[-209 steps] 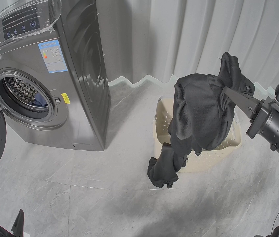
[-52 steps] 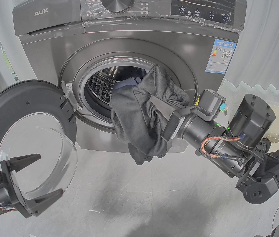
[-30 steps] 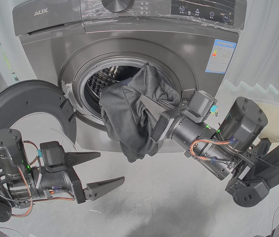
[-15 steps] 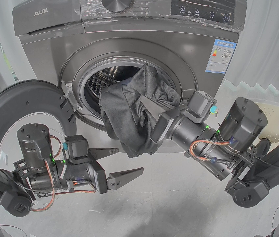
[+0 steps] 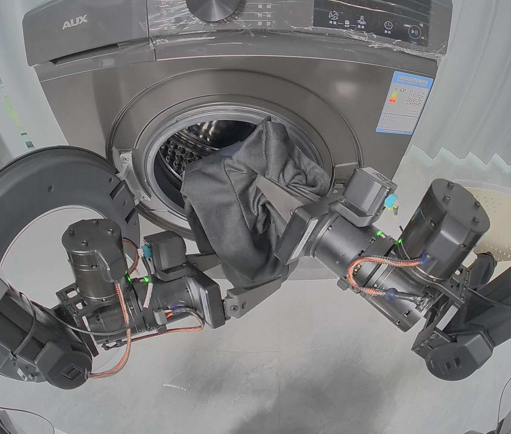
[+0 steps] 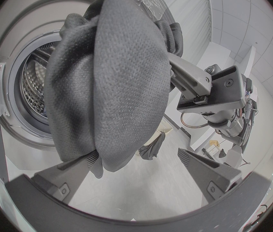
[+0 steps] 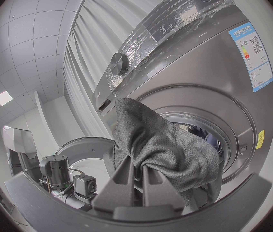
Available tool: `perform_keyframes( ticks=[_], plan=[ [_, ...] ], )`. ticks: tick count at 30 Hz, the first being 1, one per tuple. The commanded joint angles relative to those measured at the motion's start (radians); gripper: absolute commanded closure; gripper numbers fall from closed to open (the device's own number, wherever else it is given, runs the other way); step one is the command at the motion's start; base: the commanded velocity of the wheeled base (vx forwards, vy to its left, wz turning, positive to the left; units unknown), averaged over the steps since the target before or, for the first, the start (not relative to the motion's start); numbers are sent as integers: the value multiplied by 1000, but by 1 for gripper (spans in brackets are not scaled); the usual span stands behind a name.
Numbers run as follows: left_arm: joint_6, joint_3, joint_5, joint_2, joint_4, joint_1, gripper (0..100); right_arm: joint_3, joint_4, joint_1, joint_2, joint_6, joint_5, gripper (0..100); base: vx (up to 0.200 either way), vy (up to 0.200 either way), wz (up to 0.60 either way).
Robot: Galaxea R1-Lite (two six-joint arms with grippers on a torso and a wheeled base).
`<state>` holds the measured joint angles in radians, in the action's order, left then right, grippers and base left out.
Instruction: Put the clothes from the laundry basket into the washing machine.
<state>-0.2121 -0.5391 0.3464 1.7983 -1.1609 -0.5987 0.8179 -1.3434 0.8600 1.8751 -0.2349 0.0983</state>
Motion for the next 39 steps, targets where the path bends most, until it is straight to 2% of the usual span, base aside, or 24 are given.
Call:
perform_keyframes(
  ticks=[1,4,6,7,9,13,23,26,28,30,31,39],
  plan=[
    [-1,-7,-3,26,-10,-6,0,0,0,1,-1,2,0,100,0,0,0],
    [-6,-4,-3,10,-11,-27,0,0,0,-1,2,2,1,100,0,0,0],
    [-24,2,-3,-16,-13,-49,0,1,0,-6,6,2,1,100,0,0,0],
    [-24,2,-3,-16,-13,-49,0,1,0,-6,6,2,1,100,0,0,0],
    [-59,5,-4,-54,-11,-79,0,4,0,-15,12,2,1,100,0,0,0],
    [-79,11,-3,-76,-13,-99,0,4,0,-18,13,2,1,100,0,0,0],
    [-75,-7,-4,18,-39,-98,0,4,0,-13,13,2,1,100,0,0,0],
    [-76,-16,-21,53,-69,-96,0,6,0,-13,12,3,1,100,0,0,0],
    [-76,-39,-66,104,-117,-95,0,6,0,-12,12,3,1,100,0,0,0],
    [-78,-50,-78,116,-128,-95,0,6,0,-10,10,3,1,100,0,0,0],
    [-78,-67,-99,131,-140,-95,0,4,-2,-9,10,3,1,100,0,0,0],
    [-75,-76,-118,136,-141,-79,0,1,-2,-6,10,3,1,100,0,0,0]
  ],
)
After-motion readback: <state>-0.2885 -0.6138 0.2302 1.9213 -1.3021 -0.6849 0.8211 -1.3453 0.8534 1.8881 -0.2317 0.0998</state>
